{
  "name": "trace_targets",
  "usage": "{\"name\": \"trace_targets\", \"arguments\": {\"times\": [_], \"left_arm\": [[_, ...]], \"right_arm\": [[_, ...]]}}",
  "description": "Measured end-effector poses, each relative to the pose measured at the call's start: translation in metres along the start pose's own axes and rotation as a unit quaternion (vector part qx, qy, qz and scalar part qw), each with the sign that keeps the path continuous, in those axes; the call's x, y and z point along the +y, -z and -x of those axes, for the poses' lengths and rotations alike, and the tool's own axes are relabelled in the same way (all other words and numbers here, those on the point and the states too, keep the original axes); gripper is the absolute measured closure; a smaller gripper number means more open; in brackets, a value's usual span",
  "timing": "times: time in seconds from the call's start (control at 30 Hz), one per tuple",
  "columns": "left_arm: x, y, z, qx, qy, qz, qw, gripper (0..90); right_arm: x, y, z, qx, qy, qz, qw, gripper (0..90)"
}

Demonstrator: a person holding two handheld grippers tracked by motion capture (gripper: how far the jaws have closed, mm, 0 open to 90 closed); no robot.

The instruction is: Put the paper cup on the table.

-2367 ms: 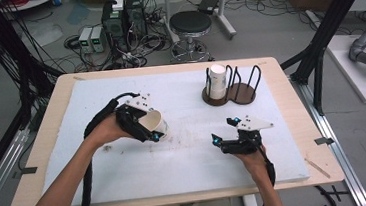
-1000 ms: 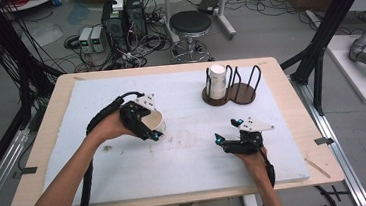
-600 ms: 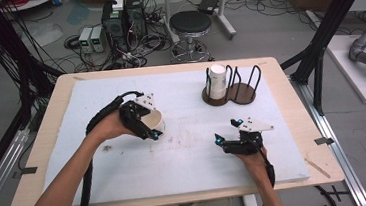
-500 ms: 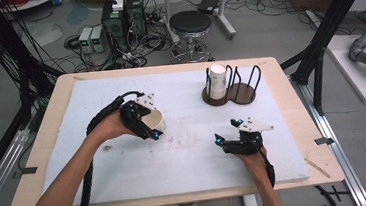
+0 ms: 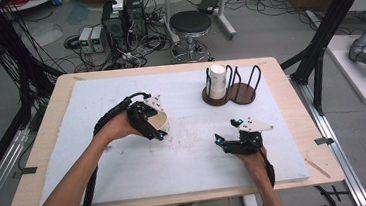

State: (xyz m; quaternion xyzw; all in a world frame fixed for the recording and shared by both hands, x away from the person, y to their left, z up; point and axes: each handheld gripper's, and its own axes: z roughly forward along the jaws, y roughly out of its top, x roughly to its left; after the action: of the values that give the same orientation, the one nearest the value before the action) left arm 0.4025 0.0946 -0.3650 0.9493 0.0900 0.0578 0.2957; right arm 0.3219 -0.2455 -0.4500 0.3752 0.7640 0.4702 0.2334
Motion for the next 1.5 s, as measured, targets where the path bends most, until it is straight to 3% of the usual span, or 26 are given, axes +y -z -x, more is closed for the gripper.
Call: {"name": "trace_targets", "arguments": {"times": [0.67,1.1,1.5], "left_arm": [[0.011,-0.027,-0.002,0.004,0.005,-0.045,0.9990,28.7],[0.017,-0.046,-0.001,0.008,-0.004,-0.082,0.9966,28.7],[0.017,-0.049,-0.002,0.006,0.005,-0.077,0.9970,28.2]], "right_arm": [[0.000,0.000,-0.001,0.001,0.001,-0.002,1.0000,16.8],[0.000,0.000,-0.001,0.002,-0.002,-0.003,1.0000,16.8],[0.000,0.000,0.000,0.002,-0.001,-0.002,1.0000,16.8]]}}
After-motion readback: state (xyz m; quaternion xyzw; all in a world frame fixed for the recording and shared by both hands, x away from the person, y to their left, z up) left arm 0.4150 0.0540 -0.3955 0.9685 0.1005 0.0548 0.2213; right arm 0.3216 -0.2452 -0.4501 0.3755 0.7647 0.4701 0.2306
